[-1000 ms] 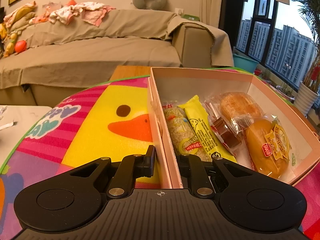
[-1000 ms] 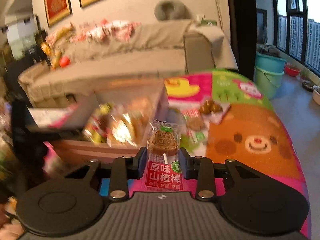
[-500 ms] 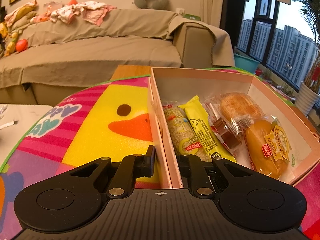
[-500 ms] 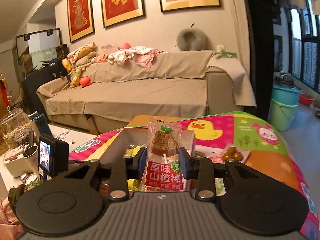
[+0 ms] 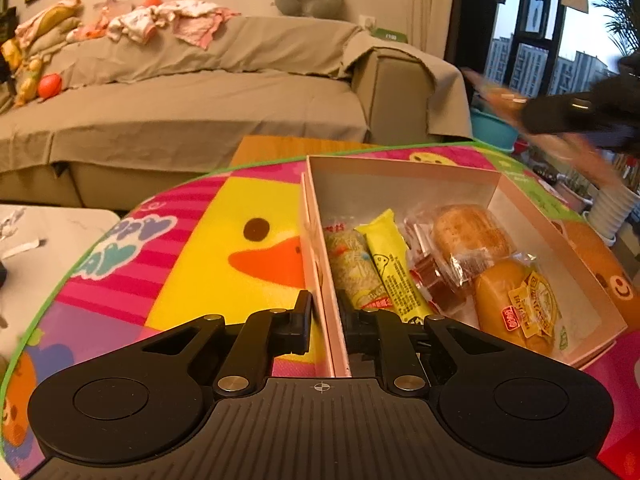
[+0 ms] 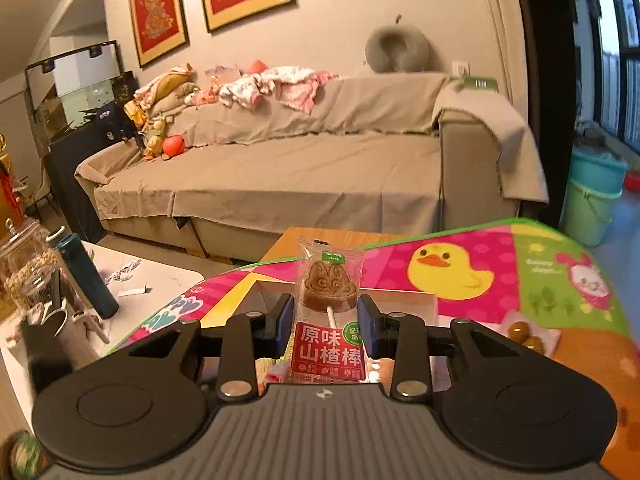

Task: Organize objects
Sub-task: 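Lower the hawthorn packet into the pink box and open the right gripper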

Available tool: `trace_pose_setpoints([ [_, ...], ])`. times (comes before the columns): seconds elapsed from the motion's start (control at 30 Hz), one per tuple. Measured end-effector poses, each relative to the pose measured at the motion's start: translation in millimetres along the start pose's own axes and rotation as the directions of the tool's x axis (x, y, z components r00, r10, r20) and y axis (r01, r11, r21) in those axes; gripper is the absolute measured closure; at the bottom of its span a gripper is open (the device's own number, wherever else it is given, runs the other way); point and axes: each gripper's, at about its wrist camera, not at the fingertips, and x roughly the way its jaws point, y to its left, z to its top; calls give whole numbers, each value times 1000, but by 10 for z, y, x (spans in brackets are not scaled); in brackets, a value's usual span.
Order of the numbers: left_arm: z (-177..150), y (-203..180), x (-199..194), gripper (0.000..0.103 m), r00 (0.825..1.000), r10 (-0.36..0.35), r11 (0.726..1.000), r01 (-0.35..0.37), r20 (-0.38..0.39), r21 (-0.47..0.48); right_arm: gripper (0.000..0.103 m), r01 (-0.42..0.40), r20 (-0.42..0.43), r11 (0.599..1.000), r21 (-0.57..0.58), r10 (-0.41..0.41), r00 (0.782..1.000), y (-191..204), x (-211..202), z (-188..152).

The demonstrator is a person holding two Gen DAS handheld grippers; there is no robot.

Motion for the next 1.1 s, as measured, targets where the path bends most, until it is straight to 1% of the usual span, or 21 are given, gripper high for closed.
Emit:
trace_pose_setpoints([
  [0.03,-6,-4,6,88,1000,2,1000,-2,2,7,68,-12,-7,1000,12,12,1000,0,85,21],
  [0.1,-24,-10,23,88,1000,4,1000,-4,-5,17,60,-33,-21,999,30,34,999,-4,247,45],
  [0.13,-38,-3,39,88,1000,3,1000,-2,-13,17,58,-28,-27,998,47,29,999,-18,308,45],
  [0.23,-74,4,108,89,999,3,1000,-2,-45,15,57,-15,-50,997,75,19,999,-50,361,21],
  [0.33,-65,-4,118,89,999,6,1000,-4,-50,30,57,7,-57,992,127,0,998,-77,278,43],
  [0.4,-35,-12,133,89,998,3,998,1,-64,68,57,5,-62,978,208,8,998,-50,198,128],
  [0.43,-16,-11,151,89,997,-2,996,9,-75,92,57,-15,-54,964,266,31,998,-14,149,183],
  [0.47,-1,-11,166,88,996,-7,994,16,-84,110,57,-53,-37,944,326,69,997,15,87,238],
  [0.53,28,-7,189,88,994,-19,989,34,-104,147,57,-172,25,878,447,180,983,133,-40,374],
  [0.6,43,-1,207,88,993,-28,985,47,-113,168,57,-281,103,817,503,266,958,288,-202,547],
  [0.63,48,6,219,88,993,-32,983,53,-118,173,57,-325,149,799,505,290,945,358,-319,664],
  [0.67,47,9,222,88,992,-34,983,55,-120,174,57,-360,199,793,492,300,933,399,-445,768],
  [0.7,41,9,221,88,992,-35,983,55,-118,174,55,-381,250,797,468,294,922,417,-589,858],
  [0.73,31,14,217,88,993,-37,984,56,-113,167,52,-387,289,813,435,282,915,421,-718,919],
  [0.77,20,22,216,88,993,-40,986,57,-109,158,43,-384,315,837,390,271,910,407,-836,960],
  [0.8,14,33,217,88,994,-43,987,58,-103,147,35,-364,331,865,346,250,910,367,-943,965],
  [0.83,3,41,217,88,994,-45,989,58,-97,134,33,-334,334,888,316,226,915,313,-1012,946],
  [0.93,-18,61,220,88,994,-45,995,53,-98,82,33,-222,294,944,242,147,944,95,-1059,802],
  [1.0,-42,85,220,88,995,-47,998,50,-93,38,33,-117,253,976,183,68,965,-64,-1015,628],
  [1.03,-60,92,212,88,995,-48,998,50,-84,23,33,-56,236,988,142,21,971,-130,-977,520],
  [1.1,-85,97,198,88,997,-45,999,46,-60,7,32,73,212,996,42,-80,974,-243,-885,255],
])
